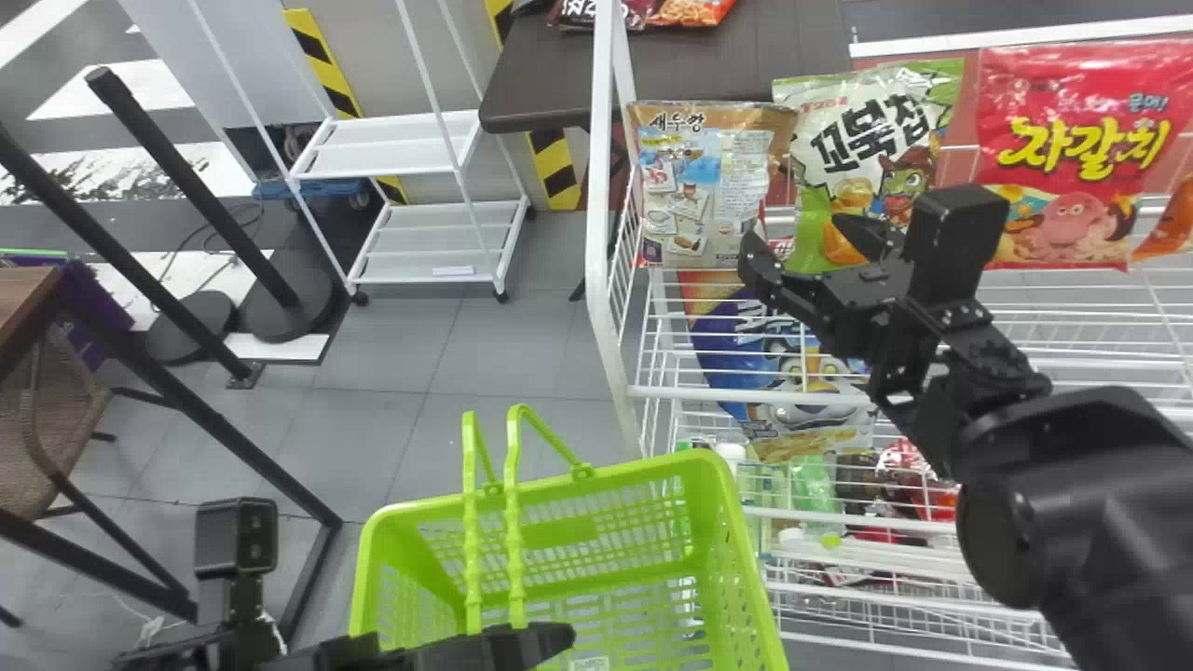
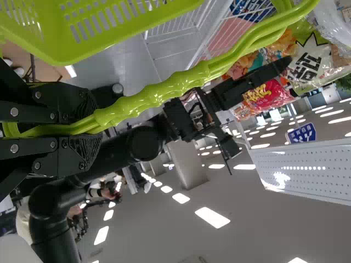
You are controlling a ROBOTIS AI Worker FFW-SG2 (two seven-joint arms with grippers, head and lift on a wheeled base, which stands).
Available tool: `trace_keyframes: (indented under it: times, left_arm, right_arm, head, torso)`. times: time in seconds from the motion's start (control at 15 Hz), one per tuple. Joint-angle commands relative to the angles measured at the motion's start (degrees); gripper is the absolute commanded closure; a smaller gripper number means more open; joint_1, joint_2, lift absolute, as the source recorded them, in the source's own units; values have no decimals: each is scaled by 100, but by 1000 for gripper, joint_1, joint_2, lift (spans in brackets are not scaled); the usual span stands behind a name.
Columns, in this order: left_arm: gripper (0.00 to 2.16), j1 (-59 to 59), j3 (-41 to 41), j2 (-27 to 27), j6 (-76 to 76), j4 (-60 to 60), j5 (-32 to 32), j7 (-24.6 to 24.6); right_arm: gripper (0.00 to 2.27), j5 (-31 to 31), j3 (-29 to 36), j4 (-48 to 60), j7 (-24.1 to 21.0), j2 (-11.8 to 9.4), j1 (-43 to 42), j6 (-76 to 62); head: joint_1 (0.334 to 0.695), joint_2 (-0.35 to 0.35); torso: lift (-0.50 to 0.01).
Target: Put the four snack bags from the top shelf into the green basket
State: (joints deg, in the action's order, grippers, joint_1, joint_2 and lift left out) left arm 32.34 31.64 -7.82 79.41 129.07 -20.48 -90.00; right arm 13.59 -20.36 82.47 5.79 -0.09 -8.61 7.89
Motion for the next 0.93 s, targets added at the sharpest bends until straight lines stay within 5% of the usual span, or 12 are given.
trace_keyframes:
  times: [0.0, 0.87]
  left_arm:
    - [2148, -8, -35, -9, 0, -14, 0, -57]
    - [2148, 150, -141, 0, -17, 127, 9, -57]
  right_arm:
    - [164, 144, -232, -407, -8, 14, -395, -55]
    - [232, 65, -909, -2798, 45, 14, -2021, -213]
  head:
    - [695, 277]
    - [695, 279]
  torso:
    - [0]
    - [0]
